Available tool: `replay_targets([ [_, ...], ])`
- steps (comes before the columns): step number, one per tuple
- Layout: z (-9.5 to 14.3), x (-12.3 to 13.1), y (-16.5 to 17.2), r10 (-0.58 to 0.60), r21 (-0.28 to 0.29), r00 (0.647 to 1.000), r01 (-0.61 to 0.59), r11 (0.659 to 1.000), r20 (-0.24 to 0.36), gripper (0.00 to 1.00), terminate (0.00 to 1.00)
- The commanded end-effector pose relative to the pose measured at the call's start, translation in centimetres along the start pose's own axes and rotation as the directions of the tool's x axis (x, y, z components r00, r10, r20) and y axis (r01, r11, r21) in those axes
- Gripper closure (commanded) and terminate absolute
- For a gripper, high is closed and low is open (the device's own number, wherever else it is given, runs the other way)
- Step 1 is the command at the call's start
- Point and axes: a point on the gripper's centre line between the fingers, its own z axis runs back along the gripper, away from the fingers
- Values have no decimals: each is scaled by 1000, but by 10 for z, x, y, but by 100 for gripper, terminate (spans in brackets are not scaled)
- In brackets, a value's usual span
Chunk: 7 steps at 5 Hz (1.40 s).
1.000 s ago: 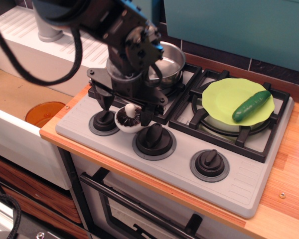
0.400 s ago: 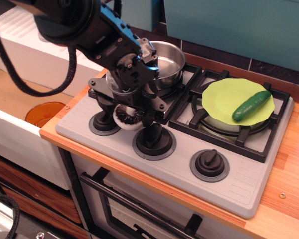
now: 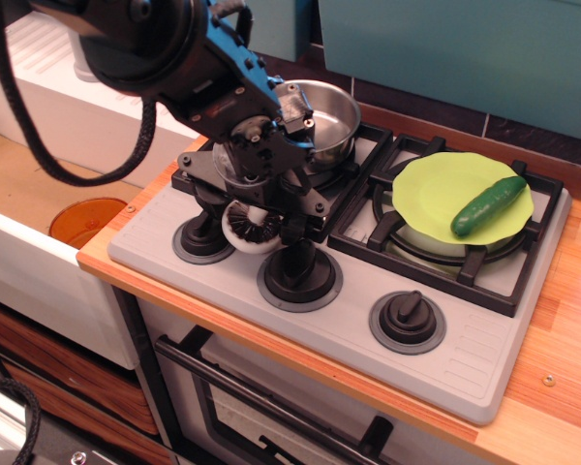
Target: Put pickle on plate and mushroom in pot or pan on stove
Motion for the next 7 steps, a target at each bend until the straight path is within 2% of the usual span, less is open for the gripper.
replay_targets([
  [1, 2, 8, -6, 16, -1, 1000, -16, 1000, -5, 0, 0],
  [3, 5, 2, -7, 32, -31, 999, -33, 999, -24, 0, 0],
  [4, 16, 3, -10, 72, -65, 995, -77, 995, -67, 100, 0],
  [5, 26, 5, -11, 81, -78, 992, -88, 993, -95, 100, 0],
  [6, 33, 6, -10, 86, -70, 991, -94, 993, -105, 100, 0],
  [7, 53, 17, 1, 67, -42, 989, -73, 996, -133, 100, 0],
])
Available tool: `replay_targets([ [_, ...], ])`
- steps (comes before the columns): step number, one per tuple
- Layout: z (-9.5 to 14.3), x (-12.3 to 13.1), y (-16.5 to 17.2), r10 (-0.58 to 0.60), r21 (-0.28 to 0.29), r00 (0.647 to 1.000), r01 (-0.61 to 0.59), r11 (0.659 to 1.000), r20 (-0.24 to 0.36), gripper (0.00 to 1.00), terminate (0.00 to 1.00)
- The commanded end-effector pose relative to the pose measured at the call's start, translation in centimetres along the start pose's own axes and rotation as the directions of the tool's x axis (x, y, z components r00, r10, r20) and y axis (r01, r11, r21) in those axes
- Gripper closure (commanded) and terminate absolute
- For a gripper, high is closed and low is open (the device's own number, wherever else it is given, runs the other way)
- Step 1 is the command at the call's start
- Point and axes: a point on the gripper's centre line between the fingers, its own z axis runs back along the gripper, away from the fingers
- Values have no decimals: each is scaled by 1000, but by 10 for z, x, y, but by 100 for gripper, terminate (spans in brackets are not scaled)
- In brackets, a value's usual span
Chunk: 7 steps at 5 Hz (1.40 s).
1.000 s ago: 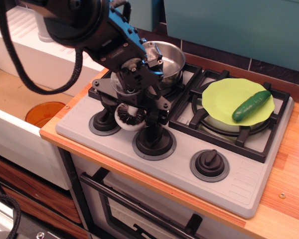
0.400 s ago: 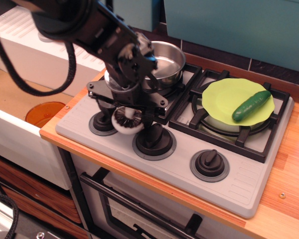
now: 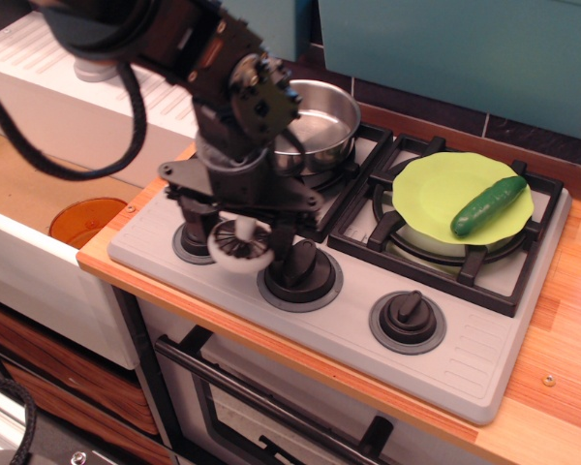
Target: Put pickle on plate and mushroom in pot or pan on stove
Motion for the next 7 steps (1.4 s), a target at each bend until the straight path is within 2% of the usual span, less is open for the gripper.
replay_targets([
  [1, 63, 49, 18, -45, 79, 999, 47, 996, -20, 100, 0],
  [2, 92, 81, 31, -71, 120, 995, 79, 990, -66, 100, 0],
  [3, 104, 129, 44, -116, 140, 989, 128, 982, -92, 100, 0],
  [4, 91, 162, 44, -141, 113, 987, 149, 982, -75, 100, 0],
  [5, 69, 172, 29, -131, 84, 991, 134, 987, -41, 100, 0],
  [7, 55, 156, 2, -80, 92, 997, 81, 992, -20, 100, 0],
])
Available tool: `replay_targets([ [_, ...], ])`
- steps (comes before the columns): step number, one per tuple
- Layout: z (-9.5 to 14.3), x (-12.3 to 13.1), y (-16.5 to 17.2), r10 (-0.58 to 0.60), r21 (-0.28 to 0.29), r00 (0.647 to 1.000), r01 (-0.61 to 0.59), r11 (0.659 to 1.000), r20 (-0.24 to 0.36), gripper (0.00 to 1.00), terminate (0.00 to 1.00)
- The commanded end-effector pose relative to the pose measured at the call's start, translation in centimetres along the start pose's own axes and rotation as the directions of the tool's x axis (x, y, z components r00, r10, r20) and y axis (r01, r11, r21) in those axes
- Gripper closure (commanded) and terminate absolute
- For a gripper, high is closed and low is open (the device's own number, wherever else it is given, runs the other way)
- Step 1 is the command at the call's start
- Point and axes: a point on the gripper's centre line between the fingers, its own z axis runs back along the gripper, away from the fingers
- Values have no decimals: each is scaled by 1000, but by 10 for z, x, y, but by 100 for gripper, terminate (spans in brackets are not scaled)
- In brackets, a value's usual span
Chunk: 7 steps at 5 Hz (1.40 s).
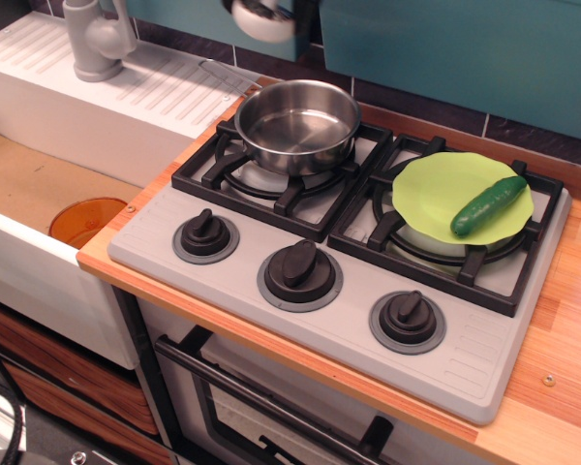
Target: Put pickle on plate and mushroom in pot or pan on stove
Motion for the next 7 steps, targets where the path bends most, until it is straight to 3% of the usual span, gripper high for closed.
replay_targets([
  [1, 10, 1, -24, 41, -8, 997, -41, 999, 68, 100, 0],
  [4, -4, -1, -27, 48, -29, 994, -45, 999, 94, 100, 0],
  [5, -5, -2, -25, 38, -26, 995, -36, 999, 92, 0, 0],
  [7, 5, -11, -21, 31, -35, 997, -29, 999, 64, 0, 0],
])
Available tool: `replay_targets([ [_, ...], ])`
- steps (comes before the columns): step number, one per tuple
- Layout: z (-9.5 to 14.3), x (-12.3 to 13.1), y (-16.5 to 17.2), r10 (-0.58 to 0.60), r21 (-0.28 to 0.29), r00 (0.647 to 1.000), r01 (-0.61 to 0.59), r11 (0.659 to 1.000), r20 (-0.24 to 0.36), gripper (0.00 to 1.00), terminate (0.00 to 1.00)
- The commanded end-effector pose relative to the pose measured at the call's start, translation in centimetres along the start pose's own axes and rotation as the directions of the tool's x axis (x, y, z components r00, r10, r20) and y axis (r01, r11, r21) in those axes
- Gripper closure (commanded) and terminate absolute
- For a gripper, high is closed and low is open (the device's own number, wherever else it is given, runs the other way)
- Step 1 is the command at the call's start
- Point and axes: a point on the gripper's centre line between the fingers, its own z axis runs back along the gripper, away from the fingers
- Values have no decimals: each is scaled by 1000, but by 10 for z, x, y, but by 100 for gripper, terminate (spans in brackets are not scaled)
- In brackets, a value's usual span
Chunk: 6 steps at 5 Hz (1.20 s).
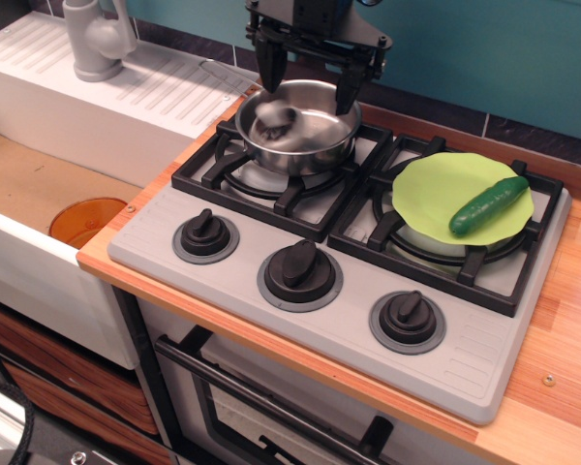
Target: Put pickle on plate and mushroom in pot or pan on stove
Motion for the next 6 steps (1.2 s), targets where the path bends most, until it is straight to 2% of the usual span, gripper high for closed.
replay_targets([
  [1, 47, 12, -4, 16, 18, 998, -17, 1000, 54, 0, 0],
  [2, 64, 7, -12, 14, 29, 999, -15, 999, 51, 0, 0],
  [4, 104, -19, -53, 74, 30, 997, -74, 997, 12, 0, 0],
  [5, 116, -29, -67, 98, 34, 995, -97, 995, -3, 0, 0],
  [6, 118, -32, -72, 102, 44, 995, -101, 994, -19, 0, 0],
])
